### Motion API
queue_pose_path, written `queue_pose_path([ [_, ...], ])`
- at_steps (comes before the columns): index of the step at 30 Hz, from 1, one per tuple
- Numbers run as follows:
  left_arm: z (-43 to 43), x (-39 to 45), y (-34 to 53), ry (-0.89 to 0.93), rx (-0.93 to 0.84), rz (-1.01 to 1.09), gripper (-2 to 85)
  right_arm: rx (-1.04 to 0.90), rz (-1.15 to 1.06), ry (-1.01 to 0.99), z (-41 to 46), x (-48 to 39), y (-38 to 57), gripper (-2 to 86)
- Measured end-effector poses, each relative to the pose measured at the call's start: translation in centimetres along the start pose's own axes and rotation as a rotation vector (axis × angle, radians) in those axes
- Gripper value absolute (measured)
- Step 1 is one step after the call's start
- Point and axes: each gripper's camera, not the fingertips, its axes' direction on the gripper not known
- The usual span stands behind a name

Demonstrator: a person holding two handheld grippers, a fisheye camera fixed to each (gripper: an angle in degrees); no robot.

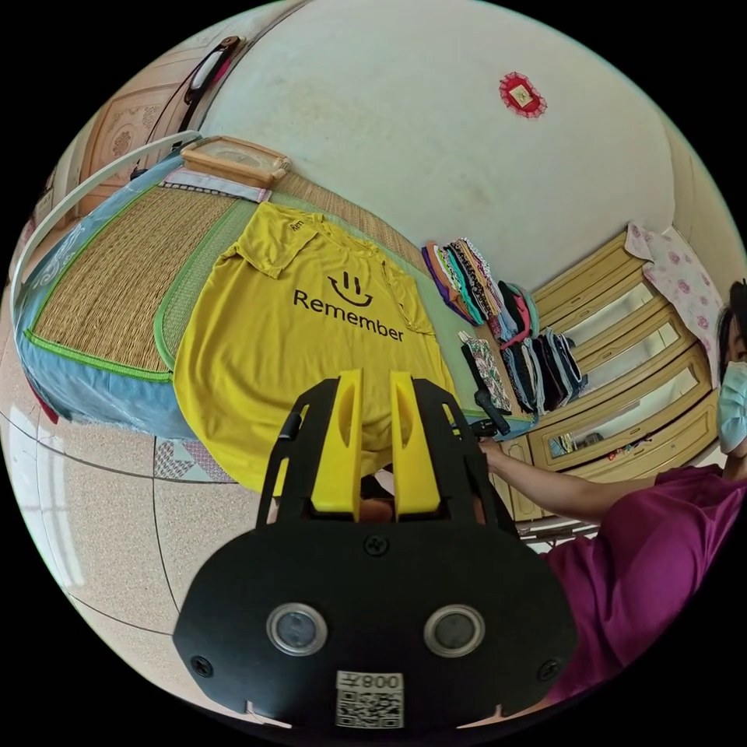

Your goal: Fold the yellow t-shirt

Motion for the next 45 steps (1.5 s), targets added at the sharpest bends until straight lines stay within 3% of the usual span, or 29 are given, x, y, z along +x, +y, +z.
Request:
queue_pose_path([
  [15,-0.6,-1.7,4.1,0.026,0.011,-0.038,5.3,0.053,0.038,-0.072,2.1,0.3,2.2,0.6],
  [27,-1.6,-4.5,7.9,0.067,0.018,-0.076,5.1,0.067,0.134,-0.001,2.7,0.2,4.8,8.0],
  [45,-4.8,-12.2,15.2,0.023,0.018,-0.199,4.1,0.152,0.151,-0.164,0.0,3.4,8.7,0.1],
])
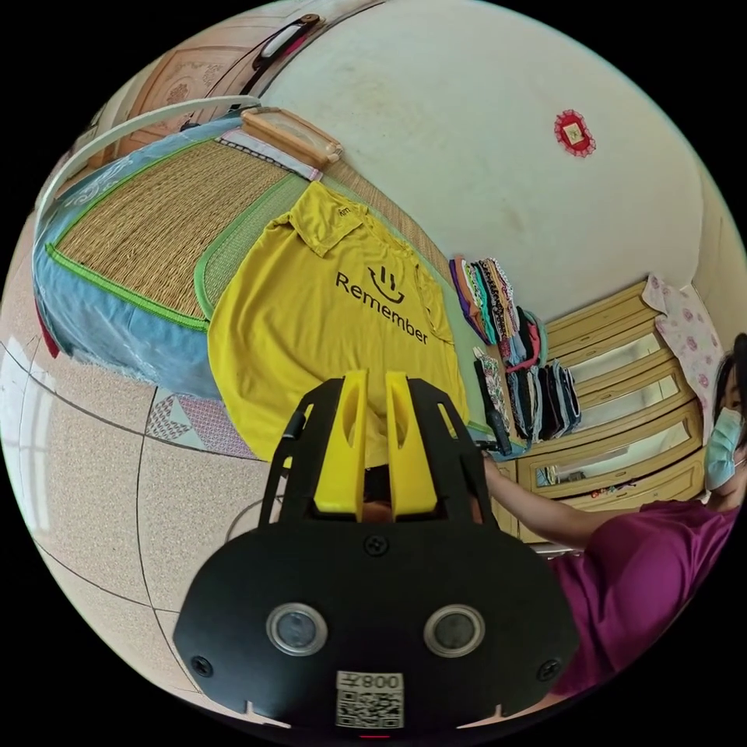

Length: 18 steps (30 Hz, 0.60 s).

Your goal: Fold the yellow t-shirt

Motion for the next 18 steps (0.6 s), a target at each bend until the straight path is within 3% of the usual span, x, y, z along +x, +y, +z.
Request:
queue_pose_path([
  [5,-1.4,-3.0,1.6,-0.01,0.007,-0.028,4.0,0.084,-0.029,-0.177,-5.4,1.0,4.2,-0.1],
  [18,-4.1,-15.1,7.0,-0.024,0.007,-0.165,6.0,0.19,-0.116,-0.32,-17.6,-0.4,9.4,-0.2],
])
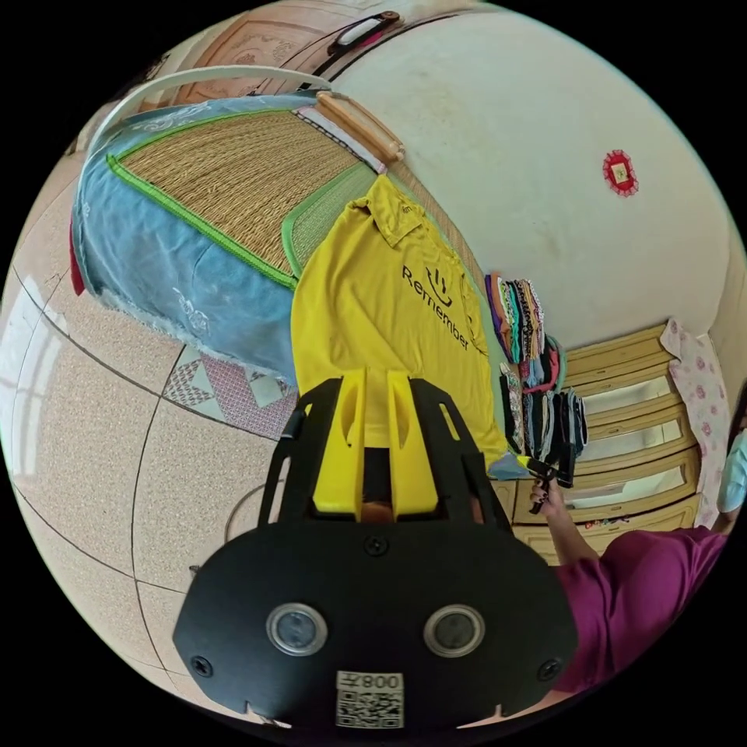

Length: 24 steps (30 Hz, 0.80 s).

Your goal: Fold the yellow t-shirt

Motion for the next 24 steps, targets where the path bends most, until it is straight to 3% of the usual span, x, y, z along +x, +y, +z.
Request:
queue_pose_path([
  [10,-0.1,-14.4,2.0,0.196,0.055,-0.254,10.8,-0.043,0.113,0.056,-0.7,-0.1,-1.7,-0.1],
  [15,0.6,-18.5,2.2,0.271,0.056,-0.264,11.6,-0.069,0.188,0.05,1.0,0.4,-3.1,0.2],
  [19,1.4,-21.5,3.3,0.451,0.093,-0.29,10.0,-0.058,0.24,0.101,1.4,0.4,-4.4,0.9],
  [24,1.4,-22.9,4.1,0.555,0.085,-0.258,8.3,-0.041,0.29,0.204,1.4,0.0,-5.7,5.7],
])
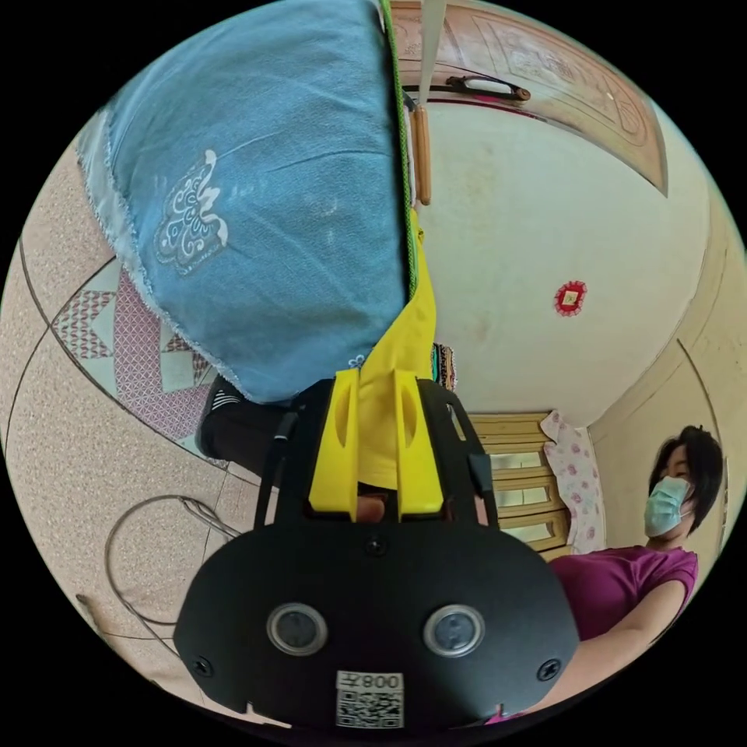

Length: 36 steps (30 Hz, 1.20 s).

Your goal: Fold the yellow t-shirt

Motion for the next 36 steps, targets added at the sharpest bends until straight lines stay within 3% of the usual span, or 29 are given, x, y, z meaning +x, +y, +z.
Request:
queue_pose_path([
  [9,-1.9,-1.0,0.7,0.001,-0.052,-0.004,7.7,-0.104,-0.033,0.126,3.7,-2.8,-3.8,8.7],
  [13,-2.8,-0.8,1.3,-0.003,-0.059,-0.01,5.1,-0.135,-0.049,0.257,4.7,-3.7,-5.1,3.5],
  [18,-3.8,0.1,1.7,0.001,-0.07,0.0,1.7,-0.145,-0.089,0.264,3.3,-4.6,-5.1,1.0],
  [24,-5.7,2.4,2.2,0.085,-0.035,0.041,0.8,-0.049,-0.093,0.068,-2.9,-4.9,-3.0,0.4],
  [29,-8.4,5.2,2.2,0.151,0.017,0.106,0.7,0.168,-0.114,-0.141,-13.4,-5.0,-0.1,0.2],
  [36,-11.6,6.9,1.8,0.176,0.095,0.145,1.9,0.319,-0.148,-0.204,-22.1,-5.7,2.0,0.2],
])
